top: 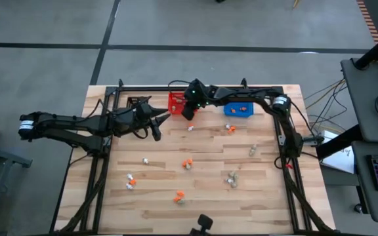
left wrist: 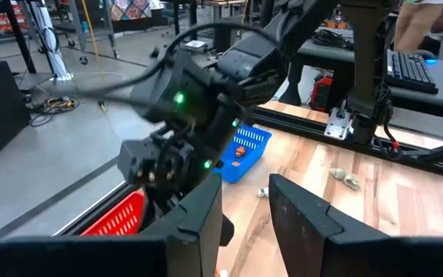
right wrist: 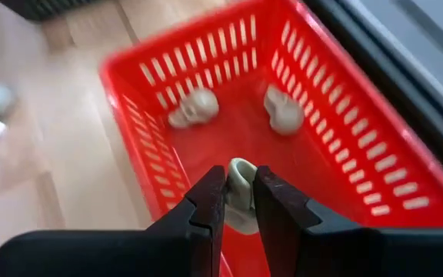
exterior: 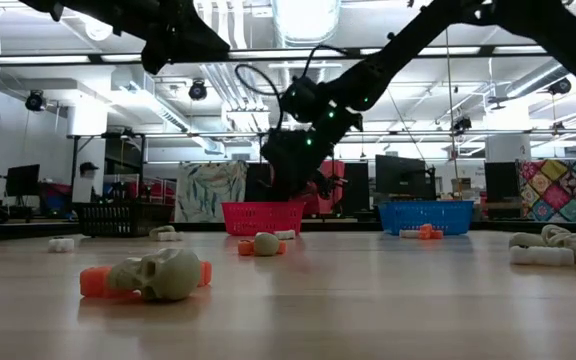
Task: Sort Halloween decoration
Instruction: Put the white skull toy into the red bin, then put the white skeleton toy into the black bin
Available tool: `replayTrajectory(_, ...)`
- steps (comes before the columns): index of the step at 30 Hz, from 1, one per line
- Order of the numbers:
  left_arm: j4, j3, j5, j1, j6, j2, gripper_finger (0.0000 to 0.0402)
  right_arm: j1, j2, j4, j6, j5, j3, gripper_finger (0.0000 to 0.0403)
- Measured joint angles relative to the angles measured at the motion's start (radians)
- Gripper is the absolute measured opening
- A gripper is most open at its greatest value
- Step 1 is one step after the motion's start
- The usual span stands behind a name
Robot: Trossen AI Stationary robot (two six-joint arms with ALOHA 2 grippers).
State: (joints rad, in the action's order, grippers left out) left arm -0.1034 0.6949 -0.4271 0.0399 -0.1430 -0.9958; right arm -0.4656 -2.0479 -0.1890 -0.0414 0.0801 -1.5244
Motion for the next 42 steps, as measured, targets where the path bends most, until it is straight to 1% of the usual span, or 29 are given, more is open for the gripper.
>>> replayTrajectory(16,0.01,0.0,0.0,0.0,0.0,0.0,0.0091,-0.004,-0.006,-0.008,-0.037,-0.002,-0.008,0.006)
replayTrajectory(19,0.018,0.0,0.0,0.0,0.0,-0.001,0.0091,-0.004,-0.006,-0.008,-0.037,-0.002,-0.008,0.0071)
replayTrajectory(25,0.034,0.0,0.0,0.0,0.0,-0.001,0.0091,-0.004,-0.006,-0.008,-0.05,-0.002,-0.008,0.011)
replayTrajectory(28,0.043,0.0,0.0,0.0,0.0,-0.001,0.0091,-0.004,-0.004,-0.008,-0.051,-0.002,-0.008,0.0118)
replayTrajectory(32,0.071,0.0,0.0,0.0,-0.006,-0.001,0.0091,-0.004,0.015,-0.011,-0.053,-0.001,-0.008,0.0118)
replayTrajectory(36,0.134,0.0,0.0,0.0,-0.035,-0.001,0.0091,0.002,0.052,-0.032,-0.053,-0.001,-0.008,0.0111)
replayTrajectory(42,0.245,0.0,0.0,0.0,-0.105,-0.001,0.0091,0.036,0.143,-0.137,-0.052,0.003,-0.008,0.01)
